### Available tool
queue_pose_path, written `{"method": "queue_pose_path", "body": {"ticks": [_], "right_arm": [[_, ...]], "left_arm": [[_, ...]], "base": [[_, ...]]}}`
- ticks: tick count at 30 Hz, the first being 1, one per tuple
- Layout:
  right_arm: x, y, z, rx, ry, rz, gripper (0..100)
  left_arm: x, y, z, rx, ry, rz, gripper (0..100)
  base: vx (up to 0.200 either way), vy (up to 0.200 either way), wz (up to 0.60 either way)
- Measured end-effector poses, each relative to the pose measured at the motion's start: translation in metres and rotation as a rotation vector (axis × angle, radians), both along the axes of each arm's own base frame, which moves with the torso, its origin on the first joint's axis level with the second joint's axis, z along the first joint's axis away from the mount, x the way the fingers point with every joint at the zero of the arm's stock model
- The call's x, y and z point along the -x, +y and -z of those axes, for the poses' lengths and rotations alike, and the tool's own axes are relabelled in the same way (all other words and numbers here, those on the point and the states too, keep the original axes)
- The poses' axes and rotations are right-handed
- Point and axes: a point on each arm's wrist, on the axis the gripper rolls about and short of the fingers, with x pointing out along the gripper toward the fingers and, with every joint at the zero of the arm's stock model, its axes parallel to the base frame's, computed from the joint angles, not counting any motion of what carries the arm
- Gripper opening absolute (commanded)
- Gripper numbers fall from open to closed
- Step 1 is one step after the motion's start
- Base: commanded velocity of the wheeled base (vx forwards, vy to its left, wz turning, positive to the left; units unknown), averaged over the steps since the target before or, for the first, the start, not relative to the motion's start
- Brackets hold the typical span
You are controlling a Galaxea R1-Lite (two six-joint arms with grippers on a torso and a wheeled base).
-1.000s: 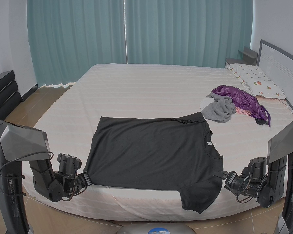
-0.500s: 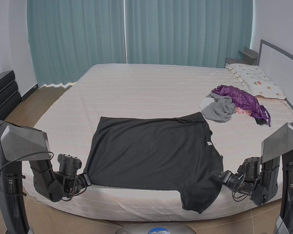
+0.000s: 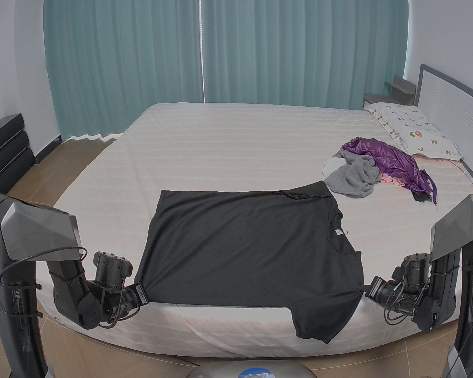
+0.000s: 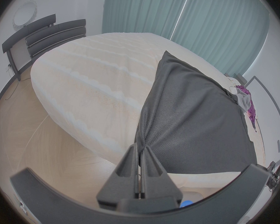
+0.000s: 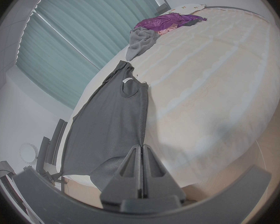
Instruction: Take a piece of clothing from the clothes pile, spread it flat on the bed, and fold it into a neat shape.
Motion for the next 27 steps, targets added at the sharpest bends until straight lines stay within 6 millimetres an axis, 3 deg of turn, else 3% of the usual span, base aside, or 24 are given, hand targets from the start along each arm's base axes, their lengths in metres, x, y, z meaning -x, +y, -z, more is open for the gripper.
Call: {"method": "queue_pose_path", "body": {"ticks": [11, 22, 23, 24, 25, 27], "right_arm": [[0.01, -0.01, -0.008, 0.041, -0.003, -0.022, 0], [0.008, -0.008, -0.002, 0.035, 0.008, -0.052, 0], [0.008, -0.008, -0.001, 0.035, 0.009, -0.054, 100], [0.008, -0.007, 0.0, 0.035, 0.013, -0.055, 100], [0.008, -0.007, 0.001, 0.034, 0.016, -0.056, 100], [0.007, -0.007, 0.002, 0.027, 0.018, -0.057, 100]], "left_arm": [[0.016, -0.003, 0.003, -0.029, 0.05, 0.042, 0], [0.016, -0.004, 0.004, -0.028, 0.047, 0.049, 0], [0.016, -0.004, 0.004, -0.027, 0.046, 0.049, 0], [0.016, -0.005, 0.004, -0.026, 0.045, 0.05, 0], [0.016, -0.005, 0.004, -0.025, 0.045, 0.05, 100], [0.015, -0.005, 0.004, -0.022, 0.044, 0.049, 100]], "base": [[0.0, 0.0, 0.0], [0.0, 0.0, 0.0], [0.0, 0.0, 0.0], [0.0, 0.0, 0.0], [0.0, 0.0, 0.0], [0.0, 0.0, 0.0]]}}
